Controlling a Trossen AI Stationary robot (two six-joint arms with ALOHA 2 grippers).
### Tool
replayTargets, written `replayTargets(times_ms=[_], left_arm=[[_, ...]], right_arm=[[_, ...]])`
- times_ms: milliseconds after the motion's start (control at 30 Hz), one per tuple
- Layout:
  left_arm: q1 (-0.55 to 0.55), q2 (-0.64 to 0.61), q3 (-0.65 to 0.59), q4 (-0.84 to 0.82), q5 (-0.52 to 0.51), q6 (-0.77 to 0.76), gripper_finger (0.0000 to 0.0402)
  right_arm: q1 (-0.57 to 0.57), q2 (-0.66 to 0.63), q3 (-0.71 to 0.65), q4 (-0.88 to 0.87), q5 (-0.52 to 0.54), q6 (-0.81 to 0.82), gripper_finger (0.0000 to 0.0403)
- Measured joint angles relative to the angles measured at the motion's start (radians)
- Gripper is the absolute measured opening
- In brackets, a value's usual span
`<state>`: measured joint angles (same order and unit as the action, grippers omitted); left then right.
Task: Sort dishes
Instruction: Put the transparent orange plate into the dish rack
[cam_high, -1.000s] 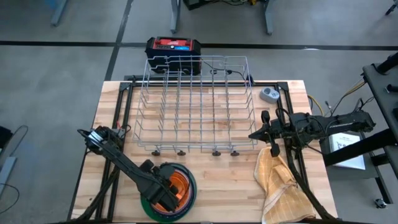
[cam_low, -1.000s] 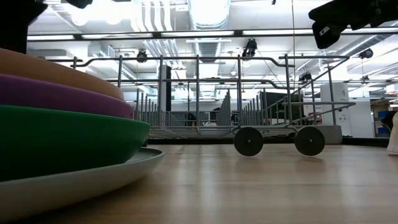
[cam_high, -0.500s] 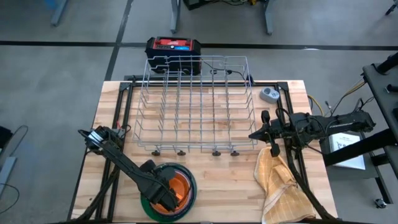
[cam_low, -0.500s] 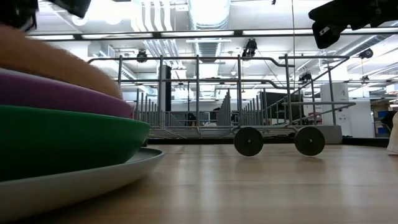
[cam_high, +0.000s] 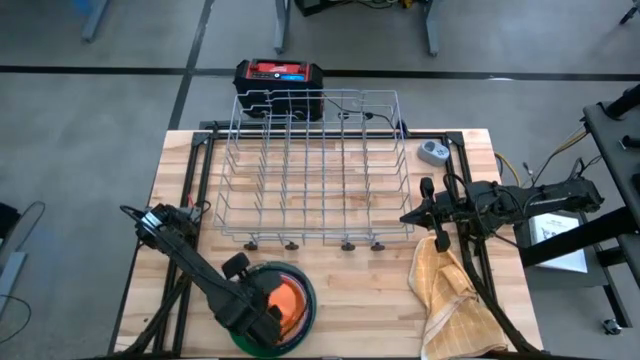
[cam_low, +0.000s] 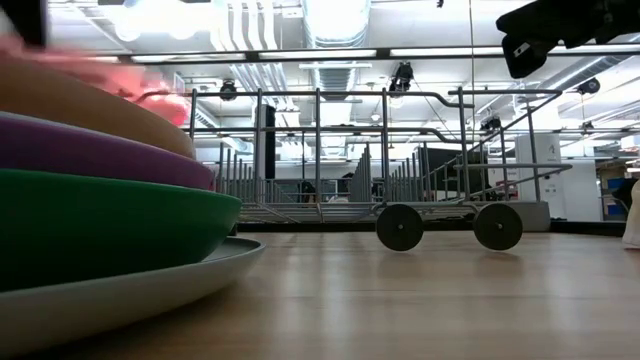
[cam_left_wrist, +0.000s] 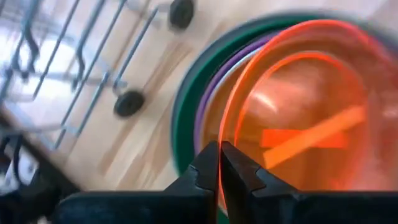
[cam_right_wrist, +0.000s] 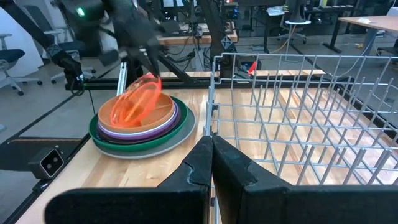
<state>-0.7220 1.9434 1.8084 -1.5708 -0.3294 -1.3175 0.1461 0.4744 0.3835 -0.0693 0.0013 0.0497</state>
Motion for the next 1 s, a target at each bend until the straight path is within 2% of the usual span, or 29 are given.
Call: replayTargets(times_ms=[67, 167, 233, 300, 467, 567, 633, 667, 767, 1000], left_arm=[[-0.010, 0.000, 0.047, 0.000, -0.045, 0.052, 0.0000], [-0.045, 0.002, 0.085, 0.001, -0.189, 0.242, 0.0000], [-0.077, 0.002, 0.101, 0.000, -0.246, 0.348, 0.0000], [-0.098, 0.002, 0.110, 0.000, -0.274, 0.370, 0.0000], [-0.099, 0.002, 0.127, -0.001, -0.142, 0.249, 0.0000], [-0.107, 0.002, 0.115, -0.001, -0.178, 0.233, 0.0000], [-0.104, 0.002, 0.105, 0.001, -0.063, 0.227, 0.0000], [-0.103, 0.002, 0.099, -0.002, -0.038, 0.214, 0.0000], [-0.116, 0.000, 0.096, 0.000, -0.114, 0.194, 0.0000], [-0.119, -0.003, 0.094, -0.001, -0.115, 0.189, 0.0000]], right_arm=[[0.000, 0.000, 0.000, 0.000, 0.000, -0.004, 0.0002], [0.000, 0.000, 0.000, 0.000, 0.000, -0.015, 0.0002], [0.000, 0.000, 0.000, 0.000, 0.000, -0.022, 0.0002], [0.000, 0.000, 0.000, 0.000, 0.000, -0.022, 0.0002], [0.000, 0.000, 0.000, 0.000, 0.000, -0.023, 0.0002], [0.000, 0.000, 0.000, -0.001, 0.000, -0.026, 0.0002], [0.000, 0.000, 0.000, -0.001, 0.000, -0.026, 0.0002], [0.000, 0.000, 0.000, -0.001, 0.000, -0.026, 0.0002], [0.000, 0.000, 0.000, -0.001, 0.000, -0.025, 0.0002], [0.000, 0.000, 0.000, -0.001, 0.000, -0.025, 0.0002]])
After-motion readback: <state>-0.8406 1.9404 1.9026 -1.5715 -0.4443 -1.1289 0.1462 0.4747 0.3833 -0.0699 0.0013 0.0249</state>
